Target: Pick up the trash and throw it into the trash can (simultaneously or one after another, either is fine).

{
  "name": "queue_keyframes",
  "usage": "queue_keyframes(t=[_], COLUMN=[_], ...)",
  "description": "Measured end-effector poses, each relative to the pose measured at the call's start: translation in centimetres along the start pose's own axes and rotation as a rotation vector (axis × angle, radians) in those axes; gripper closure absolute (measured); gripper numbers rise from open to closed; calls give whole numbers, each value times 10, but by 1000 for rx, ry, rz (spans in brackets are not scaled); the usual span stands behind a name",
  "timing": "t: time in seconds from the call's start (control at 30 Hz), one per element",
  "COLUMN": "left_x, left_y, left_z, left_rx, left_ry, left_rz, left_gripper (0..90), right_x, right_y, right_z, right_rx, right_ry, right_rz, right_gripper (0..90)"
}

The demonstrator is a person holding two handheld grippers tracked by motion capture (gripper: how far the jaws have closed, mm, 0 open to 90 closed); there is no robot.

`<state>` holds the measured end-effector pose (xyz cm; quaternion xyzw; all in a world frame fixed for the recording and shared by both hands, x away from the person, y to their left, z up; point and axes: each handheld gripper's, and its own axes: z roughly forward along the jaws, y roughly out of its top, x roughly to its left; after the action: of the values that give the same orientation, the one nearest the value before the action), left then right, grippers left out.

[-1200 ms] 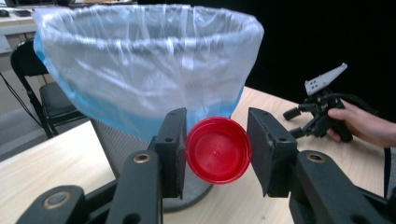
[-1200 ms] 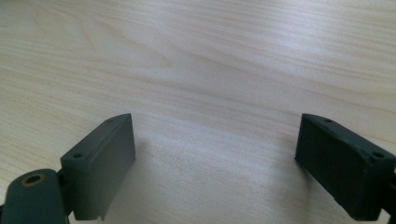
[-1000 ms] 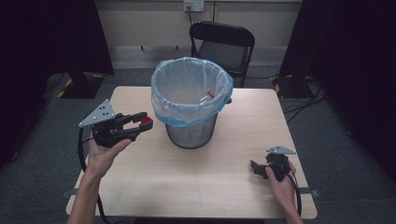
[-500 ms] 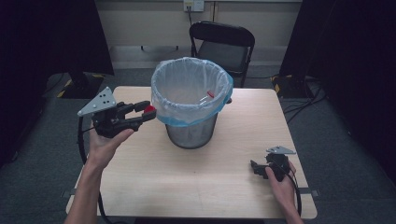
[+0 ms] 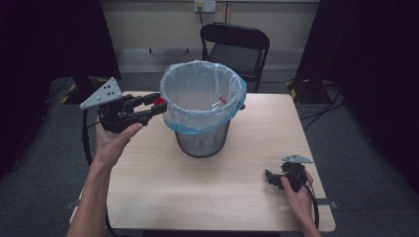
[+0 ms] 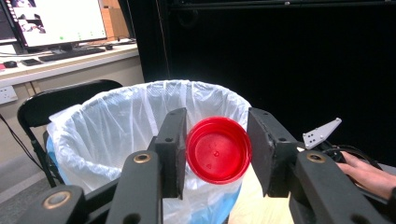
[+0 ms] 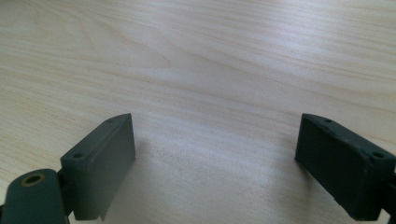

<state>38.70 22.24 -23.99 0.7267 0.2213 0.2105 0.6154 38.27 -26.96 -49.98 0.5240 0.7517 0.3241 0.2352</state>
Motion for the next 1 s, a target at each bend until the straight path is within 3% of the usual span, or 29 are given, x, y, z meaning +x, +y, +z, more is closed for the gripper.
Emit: queue_keyframes(t=[0.4,1.0], left_x=[7,17], left_y=[13,33], left_z=[16,45], left_rx=[-19,6], left_ry=[-13,-32], left_rz=[-13,-11], left_gripper=[594,594], right_x=[0,0], right_y=[0,0], right_z=[0,0], right_rx=[0,0], right_ry=[0,0], right_rz=[0,0], right_gripper=[110,110])
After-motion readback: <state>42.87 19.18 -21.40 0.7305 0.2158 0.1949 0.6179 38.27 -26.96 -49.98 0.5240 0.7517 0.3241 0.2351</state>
